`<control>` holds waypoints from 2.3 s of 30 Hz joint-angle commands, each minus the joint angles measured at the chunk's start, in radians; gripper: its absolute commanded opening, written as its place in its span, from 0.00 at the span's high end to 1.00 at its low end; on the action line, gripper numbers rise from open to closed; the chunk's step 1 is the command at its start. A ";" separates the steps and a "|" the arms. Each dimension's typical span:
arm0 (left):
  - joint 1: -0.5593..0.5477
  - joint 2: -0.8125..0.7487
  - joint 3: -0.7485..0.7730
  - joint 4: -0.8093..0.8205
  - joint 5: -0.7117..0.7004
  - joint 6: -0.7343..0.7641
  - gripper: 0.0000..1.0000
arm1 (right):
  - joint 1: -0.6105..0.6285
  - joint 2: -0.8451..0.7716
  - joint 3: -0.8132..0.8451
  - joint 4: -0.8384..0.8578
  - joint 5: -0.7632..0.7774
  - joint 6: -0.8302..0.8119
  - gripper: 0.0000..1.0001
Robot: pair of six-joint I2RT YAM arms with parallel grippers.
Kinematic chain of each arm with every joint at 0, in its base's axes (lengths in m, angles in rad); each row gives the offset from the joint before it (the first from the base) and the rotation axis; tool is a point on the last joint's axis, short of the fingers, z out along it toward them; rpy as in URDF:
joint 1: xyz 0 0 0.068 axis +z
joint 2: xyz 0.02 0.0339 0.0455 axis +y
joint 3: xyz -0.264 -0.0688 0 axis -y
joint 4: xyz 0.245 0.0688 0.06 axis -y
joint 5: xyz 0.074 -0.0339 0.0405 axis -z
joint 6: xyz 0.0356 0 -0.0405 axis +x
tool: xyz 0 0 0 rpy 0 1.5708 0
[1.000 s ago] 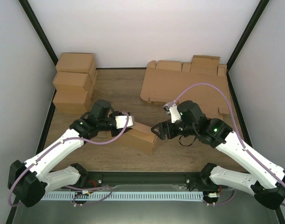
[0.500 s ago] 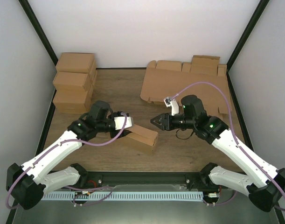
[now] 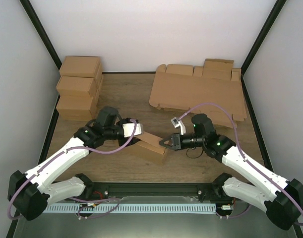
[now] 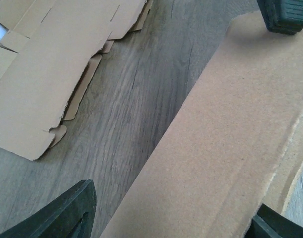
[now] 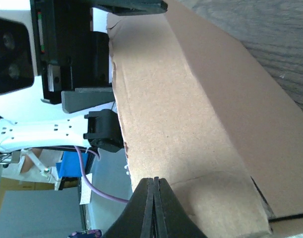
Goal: Fold the paper box
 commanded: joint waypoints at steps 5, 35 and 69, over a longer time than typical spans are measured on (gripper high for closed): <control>-0.026 0.037 -0.003 -0.042 0.006 0.001 0.34 | -0.006 -0.044 -0.155 0.105 -0.036 0.059 0.99; -0.043 -0.171 0.241 -0.224 0.067 -0.589 0.00 | -0.009 0.024 -0.053 0.015 0.081 -0.054 0.99; -0.053 -0.206 -0.036 0.063 -0.222 -2.154 0.00 | -0.009 0.017 -0.015 -0.027 0.086 -0.100 0.99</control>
